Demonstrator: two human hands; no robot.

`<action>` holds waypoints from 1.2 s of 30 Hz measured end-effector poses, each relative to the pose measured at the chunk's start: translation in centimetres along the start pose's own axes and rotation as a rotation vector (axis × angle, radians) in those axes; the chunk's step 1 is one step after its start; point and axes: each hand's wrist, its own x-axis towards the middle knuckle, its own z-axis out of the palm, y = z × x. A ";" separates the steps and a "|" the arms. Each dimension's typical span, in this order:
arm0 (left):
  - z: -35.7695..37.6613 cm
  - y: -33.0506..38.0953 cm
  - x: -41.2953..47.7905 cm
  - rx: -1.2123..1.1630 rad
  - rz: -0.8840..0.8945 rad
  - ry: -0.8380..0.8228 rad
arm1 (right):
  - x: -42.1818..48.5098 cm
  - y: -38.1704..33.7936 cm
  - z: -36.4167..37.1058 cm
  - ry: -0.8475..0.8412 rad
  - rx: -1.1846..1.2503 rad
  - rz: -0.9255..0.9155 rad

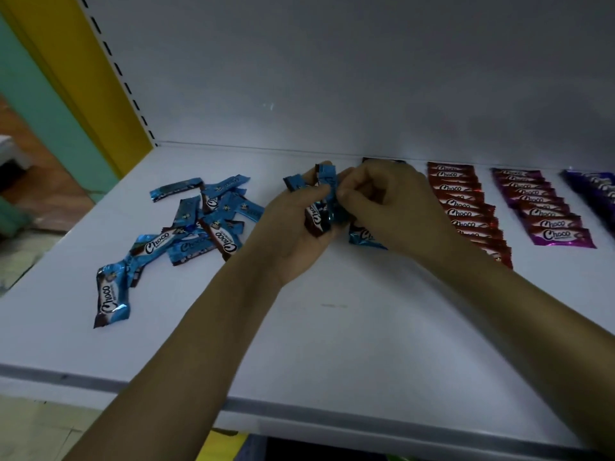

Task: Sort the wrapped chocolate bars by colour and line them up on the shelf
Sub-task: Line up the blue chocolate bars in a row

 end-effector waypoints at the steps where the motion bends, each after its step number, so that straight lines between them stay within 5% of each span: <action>1: -0.1 -0.1 0.1 0.040 0.017 -0.010 | 0.0 0.0 -0.1 0.007 0.023 0.026; 8: -0.5 -0.3 0.2 0.452 0.219 0.108 | 0.0 -1.5 -0.8 -0.105 0.322 0.302; 12: -0.6 -0.5 0.2 0.960 0.589 0.190 | 0.1 -2.0 -1.7 -0.199 0.410 0.421; 14: -0.2 -0.8 0.1 1.030 0.639 0.179 | 0.1 -1.7 -1.9 -0.184 0.386 0.439; 27: 0.4 -0.6 -0.4 0.941 0.478 0.121 | -0.7 0.2 -4.1 -0.048 0.413 0.333; 29: 0.3 -0.4 -0.4 0.861 0.461 0.207 | -1.1 0.7 -4.7 -0.037 0.260 0.226; 32: -0.2 0.0 0.1 0.699 0.399 0.305 | -2.8 1.2 -4.6 -0.238 -0.146 0.017; 36: -0.4 0.3 0.4 0.341 0.215 0.265 | -4.3 1.7 -3.6 -0.279 -0.332 -0.017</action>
